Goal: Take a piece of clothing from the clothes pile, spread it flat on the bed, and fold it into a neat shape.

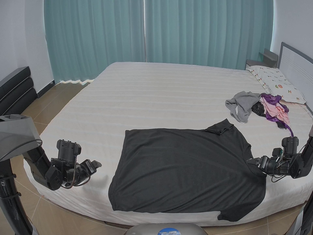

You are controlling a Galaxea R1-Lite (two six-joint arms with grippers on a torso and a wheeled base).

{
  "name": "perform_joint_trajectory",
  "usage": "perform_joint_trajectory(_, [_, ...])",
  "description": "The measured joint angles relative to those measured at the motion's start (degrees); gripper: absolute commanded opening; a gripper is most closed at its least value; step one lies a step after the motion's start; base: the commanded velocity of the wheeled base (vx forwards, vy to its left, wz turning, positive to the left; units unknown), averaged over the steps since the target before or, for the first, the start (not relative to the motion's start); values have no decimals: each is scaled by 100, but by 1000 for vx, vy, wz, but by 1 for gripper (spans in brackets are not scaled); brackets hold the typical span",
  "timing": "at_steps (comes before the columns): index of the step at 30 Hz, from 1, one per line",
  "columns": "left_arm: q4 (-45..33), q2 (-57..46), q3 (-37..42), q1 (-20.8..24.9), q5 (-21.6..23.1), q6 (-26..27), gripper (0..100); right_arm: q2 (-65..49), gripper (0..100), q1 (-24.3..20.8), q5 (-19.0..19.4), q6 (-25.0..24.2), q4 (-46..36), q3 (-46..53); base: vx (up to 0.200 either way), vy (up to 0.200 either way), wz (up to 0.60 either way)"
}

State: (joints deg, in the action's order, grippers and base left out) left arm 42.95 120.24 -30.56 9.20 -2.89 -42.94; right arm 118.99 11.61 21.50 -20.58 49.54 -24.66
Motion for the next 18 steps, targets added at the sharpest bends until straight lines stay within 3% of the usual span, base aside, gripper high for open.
perform_joint_trajectory(5, [0, -41, 9, 55, 5, -44, 100, 5, 100, -15, -2, 0, 0, -4, 200, 0, 0])
perform_joint_trajectory(18, [2, -65, 55, 165, 76, -101, 100, 30, 100, -20, 0, 5, -4, -2, 0, -15, 0])
